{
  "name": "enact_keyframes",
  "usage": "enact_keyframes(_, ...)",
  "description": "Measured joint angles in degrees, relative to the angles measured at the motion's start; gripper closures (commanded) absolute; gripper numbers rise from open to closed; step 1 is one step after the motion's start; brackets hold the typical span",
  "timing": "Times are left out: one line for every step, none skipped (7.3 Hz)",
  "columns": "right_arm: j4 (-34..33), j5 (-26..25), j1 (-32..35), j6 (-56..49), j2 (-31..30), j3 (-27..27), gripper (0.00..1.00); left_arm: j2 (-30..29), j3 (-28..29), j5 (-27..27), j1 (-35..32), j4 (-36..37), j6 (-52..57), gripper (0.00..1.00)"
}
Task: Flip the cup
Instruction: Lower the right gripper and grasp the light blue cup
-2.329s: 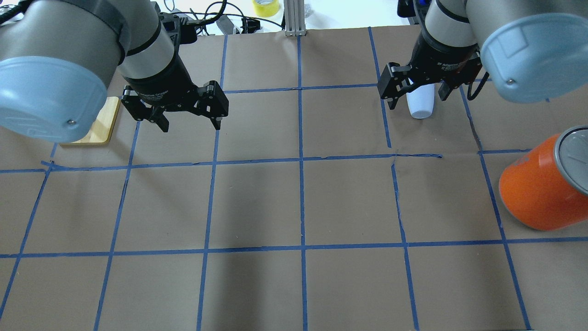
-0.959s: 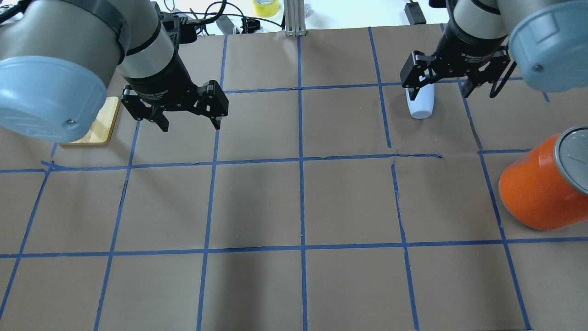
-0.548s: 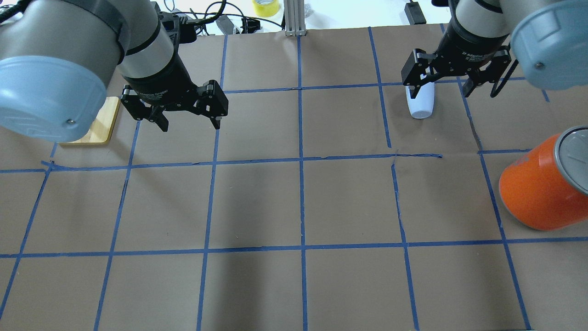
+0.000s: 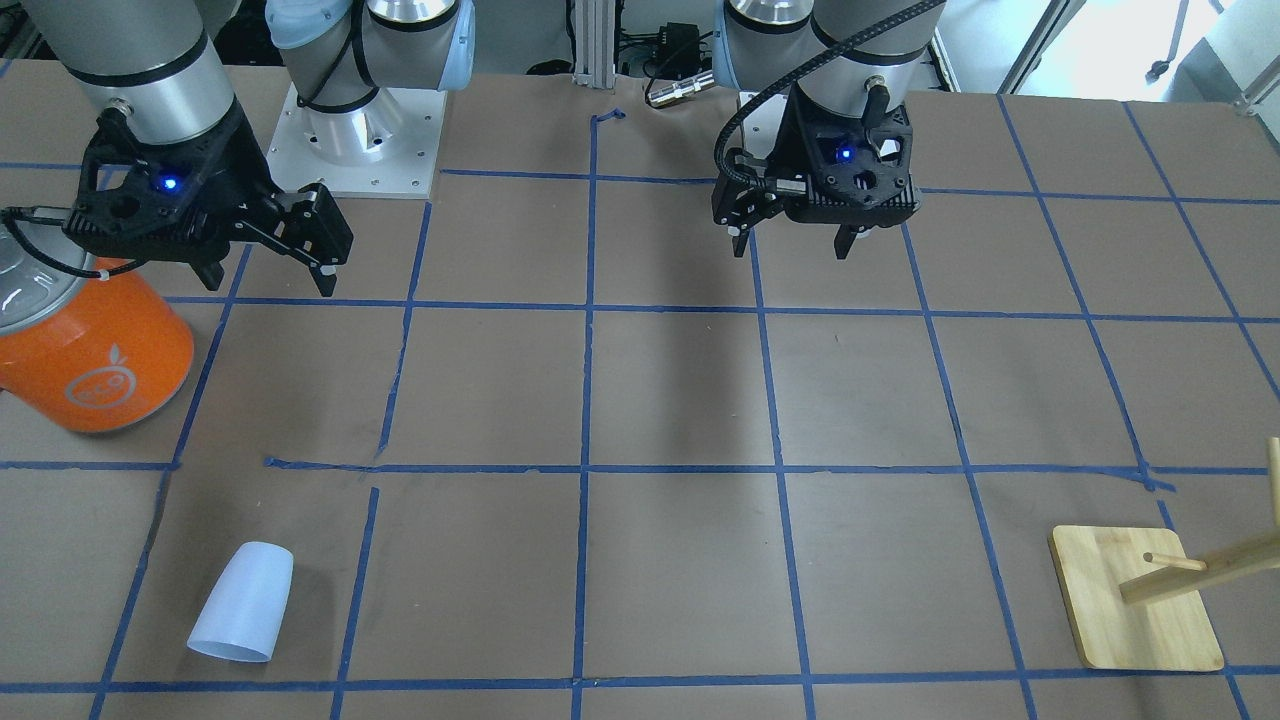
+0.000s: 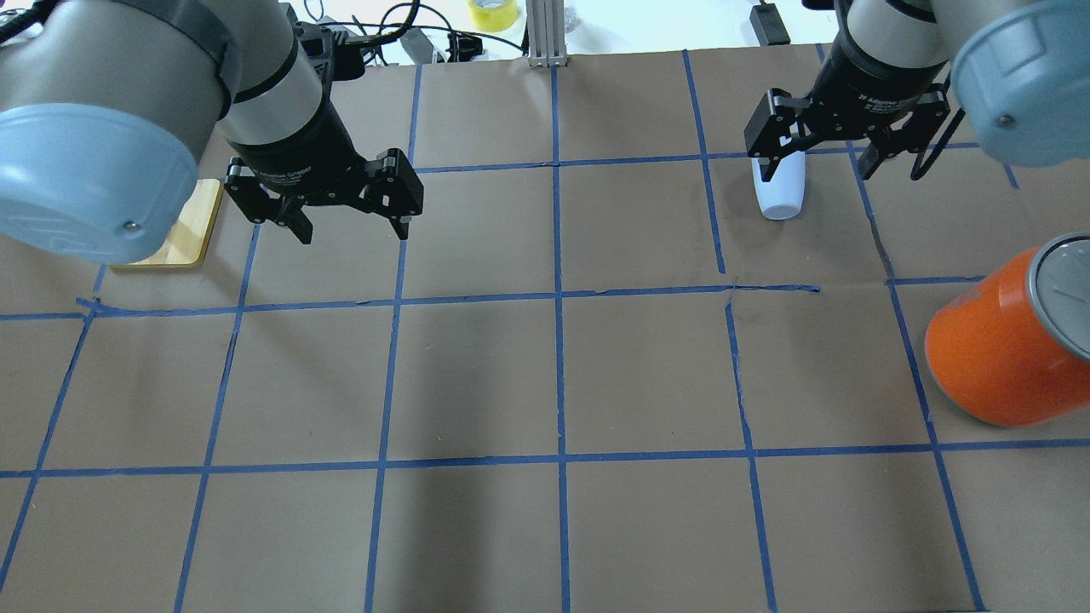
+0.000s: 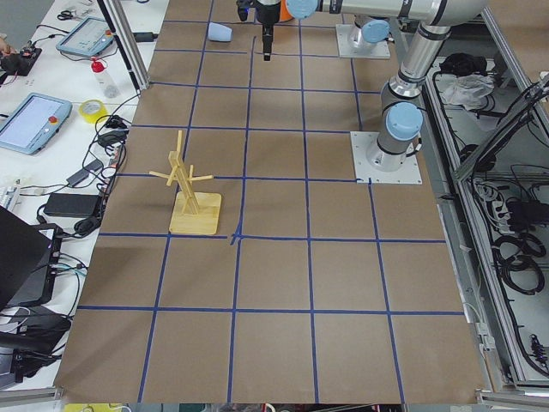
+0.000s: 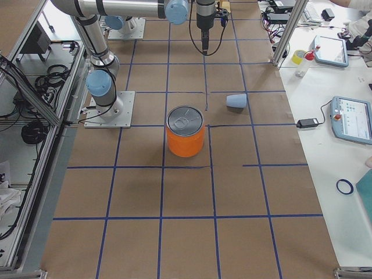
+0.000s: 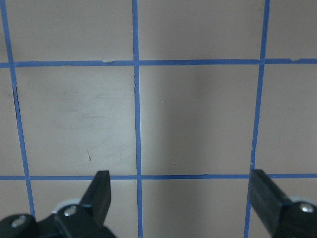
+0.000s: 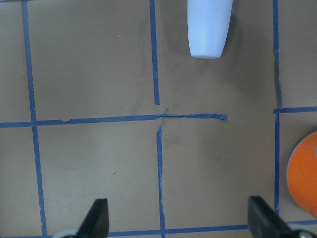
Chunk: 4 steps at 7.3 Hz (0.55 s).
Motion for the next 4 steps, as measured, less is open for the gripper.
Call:
enact_keyframes(-0.09,-0.57,0.00,-0.01,0.10,0.08,0.00,0.00,0.02,0.01,0.00,0.00,0.00,0.00)
enact_keyframes(-0.42,-1.93,-0.06,-0.08,0.52,0.15,0.00,0.00,0.01,0.02,0.00,0.00,0.00,0.00)
enact_keyframes(-0.69,-4.45,-0.16,-0.07,1.70,0.25,0.00,0.00,0.00,0.02,-0.02,0.00,0.00,0.00)
enact_keyframes(-1.85,-6.92,-0.39,-0.03,4.52,0.37,0.00,0.00,0.00,0.01,-0.02,0.00,0.00,0.00)
